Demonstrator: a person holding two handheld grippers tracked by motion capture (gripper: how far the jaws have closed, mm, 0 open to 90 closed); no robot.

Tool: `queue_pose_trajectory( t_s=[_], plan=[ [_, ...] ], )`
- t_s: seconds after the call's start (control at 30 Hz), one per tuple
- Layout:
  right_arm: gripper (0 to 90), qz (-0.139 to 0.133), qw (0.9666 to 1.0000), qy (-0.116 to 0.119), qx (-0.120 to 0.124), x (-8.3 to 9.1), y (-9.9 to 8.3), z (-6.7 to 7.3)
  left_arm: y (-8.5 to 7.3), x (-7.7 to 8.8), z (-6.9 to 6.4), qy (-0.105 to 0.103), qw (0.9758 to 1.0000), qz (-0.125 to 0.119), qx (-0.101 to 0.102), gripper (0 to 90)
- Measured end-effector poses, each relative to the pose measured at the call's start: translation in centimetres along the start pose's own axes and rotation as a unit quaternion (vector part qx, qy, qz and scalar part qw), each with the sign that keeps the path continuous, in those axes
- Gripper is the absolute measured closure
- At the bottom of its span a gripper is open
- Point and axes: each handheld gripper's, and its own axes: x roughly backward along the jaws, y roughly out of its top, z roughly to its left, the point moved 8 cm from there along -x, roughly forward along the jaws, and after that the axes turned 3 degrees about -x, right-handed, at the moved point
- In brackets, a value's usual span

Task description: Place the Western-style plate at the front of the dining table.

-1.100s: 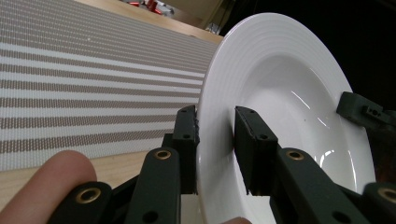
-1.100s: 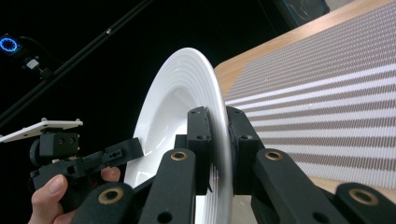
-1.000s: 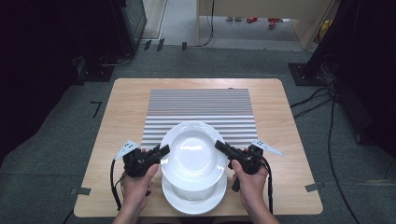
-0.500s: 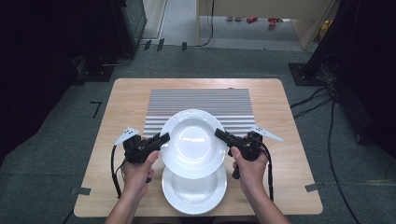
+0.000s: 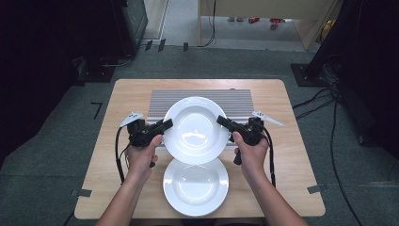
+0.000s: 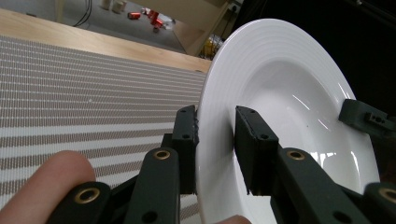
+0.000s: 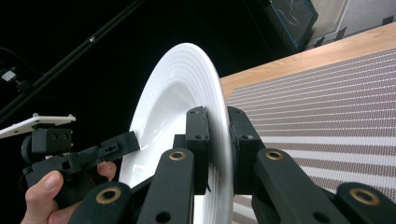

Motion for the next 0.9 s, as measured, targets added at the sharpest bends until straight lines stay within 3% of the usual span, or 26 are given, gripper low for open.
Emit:
queue_pose_trajectory(
  t_s=[0.23, 0.53, 0.57, 0.9],
  plan=[
    [82.0, -0.002, 0.9998, -0.008, -0.016, -1.1, 1.4, -1.5, 1.4, -2.1, 0.7, 0.004, 1.0000, 0.006, -0.002, 71.5],
    [82.4, 0.008, 0.9995, -0.021, -0.023, -2.9, 2.7, -3.4, 1.5, -4.6, 2.3, 0.013, 0.9994, 0.028, 0.012, 70.8],
    [82.5, 0.005, 0.9993, -0.020, -0.033, -3.1, 2.8, -3.7, 1.5, -4.8, 2.5, 0.014, 0.9994, 0.030, 0.012, 70.8],
    [81.3, 0.011, 0.9971, -0.033, -0.067, -5.0, 2.2, -6.9, 1.2, -7.1, 4.3, 0.028, 0.9980, 0.045, 0.033, 71.5]
  ],
)
